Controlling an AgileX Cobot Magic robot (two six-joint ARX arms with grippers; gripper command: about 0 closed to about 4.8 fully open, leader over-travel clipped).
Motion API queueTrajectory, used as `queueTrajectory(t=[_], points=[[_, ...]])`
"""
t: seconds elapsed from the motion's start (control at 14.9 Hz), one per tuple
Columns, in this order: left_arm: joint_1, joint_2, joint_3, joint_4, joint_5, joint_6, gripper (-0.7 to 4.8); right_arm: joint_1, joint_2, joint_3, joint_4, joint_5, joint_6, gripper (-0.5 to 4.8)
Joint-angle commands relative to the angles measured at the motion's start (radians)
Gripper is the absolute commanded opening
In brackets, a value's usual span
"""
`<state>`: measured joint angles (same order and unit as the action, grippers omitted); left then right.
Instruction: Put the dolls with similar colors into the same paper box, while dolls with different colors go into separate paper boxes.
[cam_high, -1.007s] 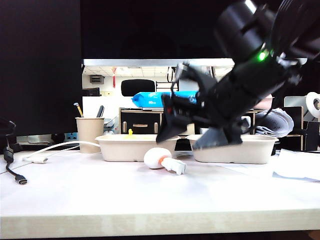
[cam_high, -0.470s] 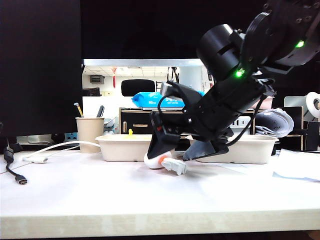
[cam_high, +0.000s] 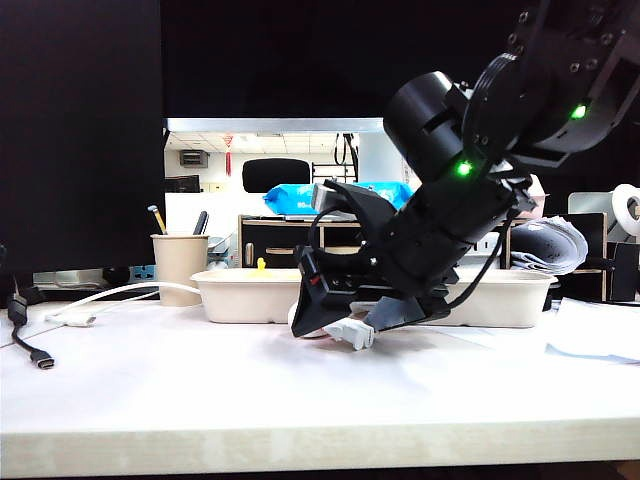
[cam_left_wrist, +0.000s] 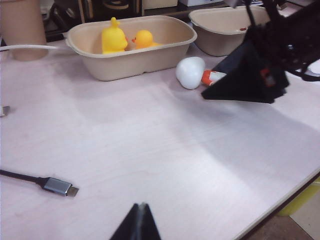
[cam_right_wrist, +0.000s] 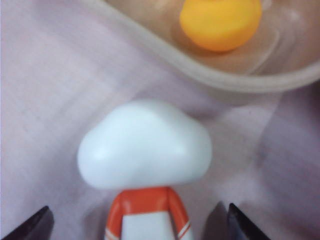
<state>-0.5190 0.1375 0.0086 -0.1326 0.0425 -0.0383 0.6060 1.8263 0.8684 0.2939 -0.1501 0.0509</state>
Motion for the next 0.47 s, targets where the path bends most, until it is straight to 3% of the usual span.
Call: queueTrajectory(t=[0.07,0.2,0.47], points=[[0.002,0.000,0.001,0.006,0.003,0.004,-0.05,0.001,0.015,0.006,0.013,0.002,-0.004,4.79],[0.002,0.000,0.001,0.006,0.003,0.004,-0.05,0.001,0.016,0.006,0.013,0.002,-0.004,3.81],[0.002,0.000,0.001,0.007,0.003,0.004,-0.05,0.001,0.016,0.007,0.013,-0.006,-0.003,2.53]])
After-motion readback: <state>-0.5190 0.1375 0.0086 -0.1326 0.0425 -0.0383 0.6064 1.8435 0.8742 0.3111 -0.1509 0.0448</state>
